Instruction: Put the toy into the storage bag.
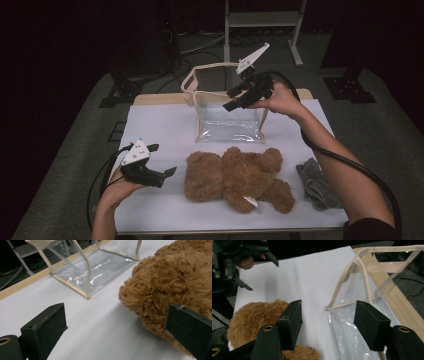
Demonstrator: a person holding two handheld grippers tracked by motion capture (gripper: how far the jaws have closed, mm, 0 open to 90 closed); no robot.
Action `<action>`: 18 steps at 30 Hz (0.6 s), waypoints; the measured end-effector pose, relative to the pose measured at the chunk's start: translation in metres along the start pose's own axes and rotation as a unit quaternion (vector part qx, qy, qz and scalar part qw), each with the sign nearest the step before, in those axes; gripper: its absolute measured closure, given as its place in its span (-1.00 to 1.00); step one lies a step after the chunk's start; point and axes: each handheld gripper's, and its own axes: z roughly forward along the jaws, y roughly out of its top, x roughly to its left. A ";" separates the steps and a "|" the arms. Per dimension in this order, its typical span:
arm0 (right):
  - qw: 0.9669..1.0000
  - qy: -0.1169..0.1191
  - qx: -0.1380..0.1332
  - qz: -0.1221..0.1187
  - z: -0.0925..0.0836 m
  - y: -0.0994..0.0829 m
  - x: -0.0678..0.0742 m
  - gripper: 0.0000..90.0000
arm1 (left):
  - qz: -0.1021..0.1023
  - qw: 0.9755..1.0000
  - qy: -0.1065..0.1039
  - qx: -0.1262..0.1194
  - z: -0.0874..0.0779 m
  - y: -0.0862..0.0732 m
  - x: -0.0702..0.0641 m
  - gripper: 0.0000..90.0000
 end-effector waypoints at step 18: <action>0.998 -0.012 0.037 0.044 0.023 -0.004 -0.049 0.02 | 0.004 1.000 -0.009 0.004 -0.001 -0.001 0.000 -0.93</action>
